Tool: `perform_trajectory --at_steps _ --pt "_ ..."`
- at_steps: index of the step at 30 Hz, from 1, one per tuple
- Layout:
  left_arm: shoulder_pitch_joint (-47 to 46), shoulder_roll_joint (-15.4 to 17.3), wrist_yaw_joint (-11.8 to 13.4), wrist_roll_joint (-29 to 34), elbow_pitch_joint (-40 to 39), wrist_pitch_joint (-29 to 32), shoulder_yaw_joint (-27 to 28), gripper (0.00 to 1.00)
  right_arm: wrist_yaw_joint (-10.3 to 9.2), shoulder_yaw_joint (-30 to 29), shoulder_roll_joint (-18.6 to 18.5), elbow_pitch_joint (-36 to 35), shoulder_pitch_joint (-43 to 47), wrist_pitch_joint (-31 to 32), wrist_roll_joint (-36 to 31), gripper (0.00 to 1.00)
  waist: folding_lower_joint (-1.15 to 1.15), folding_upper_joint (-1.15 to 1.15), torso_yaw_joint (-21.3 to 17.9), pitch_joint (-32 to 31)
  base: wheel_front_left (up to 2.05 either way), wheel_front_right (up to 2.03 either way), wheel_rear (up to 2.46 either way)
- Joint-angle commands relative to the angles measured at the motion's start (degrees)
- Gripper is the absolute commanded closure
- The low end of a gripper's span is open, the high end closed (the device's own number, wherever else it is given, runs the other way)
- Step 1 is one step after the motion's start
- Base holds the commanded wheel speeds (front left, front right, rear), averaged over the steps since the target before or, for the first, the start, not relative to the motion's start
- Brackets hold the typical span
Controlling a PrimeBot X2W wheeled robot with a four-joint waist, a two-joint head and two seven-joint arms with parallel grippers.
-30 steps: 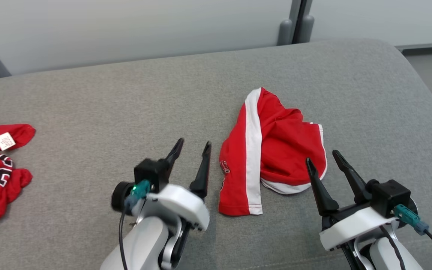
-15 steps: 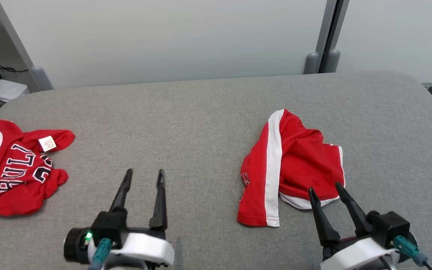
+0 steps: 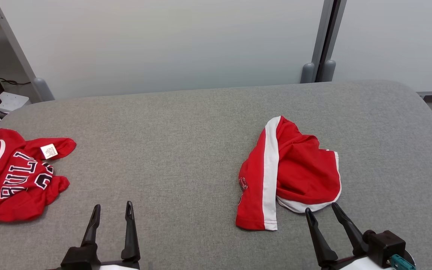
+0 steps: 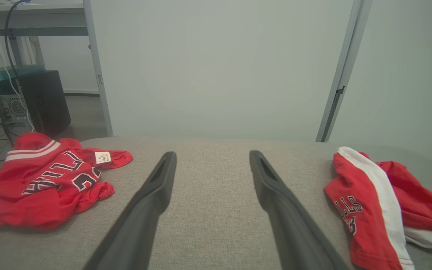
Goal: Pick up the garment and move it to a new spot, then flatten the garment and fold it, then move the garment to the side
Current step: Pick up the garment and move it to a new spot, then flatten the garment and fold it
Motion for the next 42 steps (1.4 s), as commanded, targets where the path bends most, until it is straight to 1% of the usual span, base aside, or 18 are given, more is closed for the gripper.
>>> perform_trajectory --at_steps 1,6,10,12,15,18,24,33,39,40,41,42 --pt "-1.42 0.04 -0.3 0.39 -1.52 -0.59 2.05 0.0 0.08 1.33 -0.01 -1.5 -1.04 -0.77 -0.05 0.0 0.0 0.0 0.04 0.08 0.0 0.0 0.0" --pt "-2.4 0.01 0.23 -0.72 0.18 -0.59 2.39 0.0 0.08 1.6 0.0 -0.56 -0.94 -0.77 0.35 0.0 0.0 0.0 0.37 0.53 0.0 0.0 0.0" --pt "-2.98 0.01 0.3 -0.88 1.16 -0.59 2.71 0.0 0.08 3.14 0.01 2.07 -1.28 -0.77 2.1 0.0 0.0 0.0 0.27 0.78 0.0 0.0 0.0" --pt "-3.04 0.0 0.18 -0.94 1.56 -0.59 2.69 0.0 0.08 3.91 0.02 4.47 -1.71 -0.77 4.07 0.0 0.0 0.0 0.28 0.85 0.0 0.0 0.0" --pt "-3.34 0.0 -0.03 -1.21 2.0 -0.59 2.16 0.0 0.08 6.31 -0.29 11.02 -3.76 -0.77 7.39 0.0 0.0 0.0 0.78 1.01 0.0 0.0 0.0" --pt "-4.07 0.0 -0.16 -1.46 2.19 -0.59 0.85 0.0 0.08 7.58 -0.22 16.45 -6.92 -0.77 11.79 0.0 0.0 0.0 1.99 1.29 0.0 0.0 0.0" --pt "-5.29 0.0 -0.31 -1.15 1.99 -0.59 -0.57 0.0 0.08 10.56 -0.5 25.05 -13.53 -0.77 17.72 0.0 0.0 0.0 4.82 2.33 0.0 0.0 0.0" --pt "-6.46 0.0 -0.24 -1.44 2.15 -0.59 -2.05 0.0 0.08 16.0 -1.66 34.94 -18.57 -0.77 23.26 0.0 0.0 0.0 9.13 3.77 0.0 0.0 0.0" --pt "-7.27 0.0 -0.35 -1.61 2.16 -0.59 -2.99 0.0 0.08 17.11 -2.28 38.22 -20.08 -0.77 24.88 0.0 0.0 0.0 10.97 4.62 0.0 0.0 0.0" --pt "-7.42 0.0 -0.38 -1.61 2.18 -0.59 -3.13 0.0 0.08 17.24 -2.35 38.77 -20.33 -0.77 25.07 0.05 0.0 0.0 11.25 4.78 0.0 0.0 0.0" --pt "-7.56 0.0 -0.39 -1.58 2.19 -0.59 -3.22 0.0 0.08 17.35 -2.44 39.23 -20.61 -0.77 25.2 0.18 0.0 0.0 11.44 4.91 0.0 0.0 0.0" --pt "-7.72 0.0 -0.39 -1.54 2.19 -0.59 -3.34 0.0 0.08 17.41 -2.47 39.73 -20.85 -0.77 25.46 0.39 0.0 0.0 11.66 5.06 0.0 0.0 0.0"
